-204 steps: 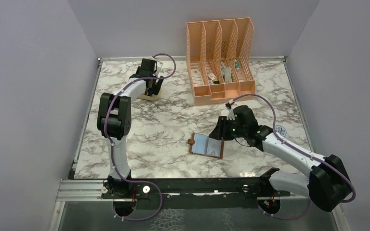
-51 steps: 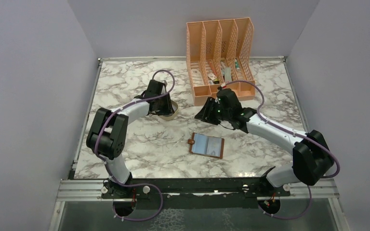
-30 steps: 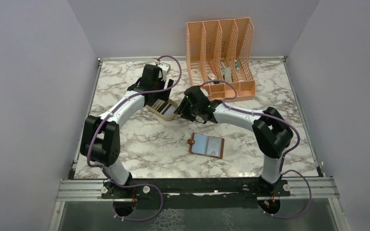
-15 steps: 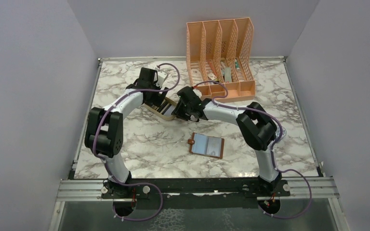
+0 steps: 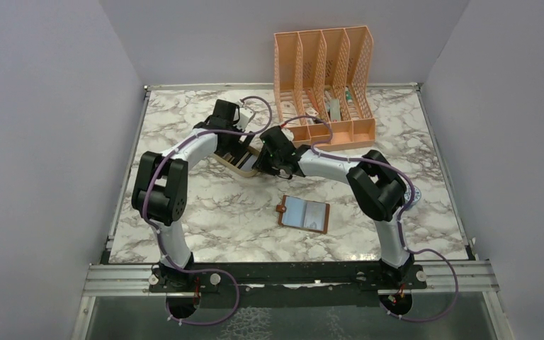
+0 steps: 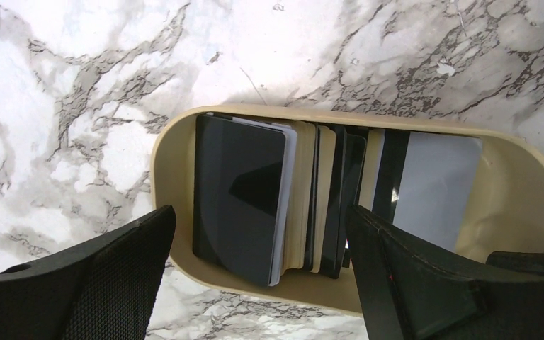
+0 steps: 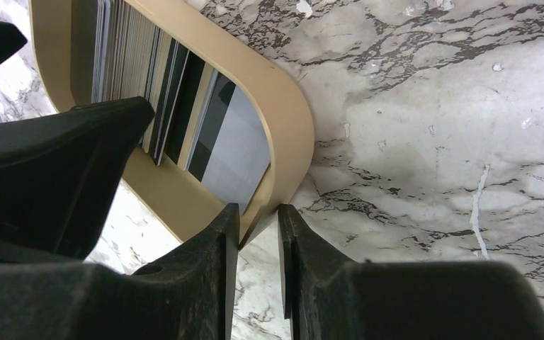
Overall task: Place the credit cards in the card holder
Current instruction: Adjust the credit card in the storage box.
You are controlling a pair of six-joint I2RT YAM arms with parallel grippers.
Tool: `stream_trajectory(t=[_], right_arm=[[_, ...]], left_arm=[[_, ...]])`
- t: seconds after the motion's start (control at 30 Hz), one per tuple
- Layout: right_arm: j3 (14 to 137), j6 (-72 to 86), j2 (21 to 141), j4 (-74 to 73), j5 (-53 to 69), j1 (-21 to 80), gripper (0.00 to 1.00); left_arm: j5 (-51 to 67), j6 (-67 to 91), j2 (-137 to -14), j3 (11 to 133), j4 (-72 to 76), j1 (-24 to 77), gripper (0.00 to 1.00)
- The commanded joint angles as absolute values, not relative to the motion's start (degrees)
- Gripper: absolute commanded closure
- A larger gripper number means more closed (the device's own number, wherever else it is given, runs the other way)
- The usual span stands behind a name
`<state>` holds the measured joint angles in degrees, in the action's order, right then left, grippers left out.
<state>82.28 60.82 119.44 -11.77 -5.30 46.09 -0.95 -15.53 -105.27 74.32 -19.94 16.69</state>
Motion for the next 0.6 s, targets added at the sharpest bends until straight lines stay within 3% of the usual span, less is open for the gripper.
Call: stream_trajectory(t=[0.0,0.57], right_arm=[[80.8,57.5,119.0,-10.8,-5.9,46.4,0.76],[77.9,53.9,117.1,-7.3,-5.1,46.4,0.78]], left_arm=[[-0.9,-17.1,-106.5,74.8,-19.3,17.6,0.08],[-8.1,-20.0,-108.7,72.3,-17.1,18.9,0.08]])
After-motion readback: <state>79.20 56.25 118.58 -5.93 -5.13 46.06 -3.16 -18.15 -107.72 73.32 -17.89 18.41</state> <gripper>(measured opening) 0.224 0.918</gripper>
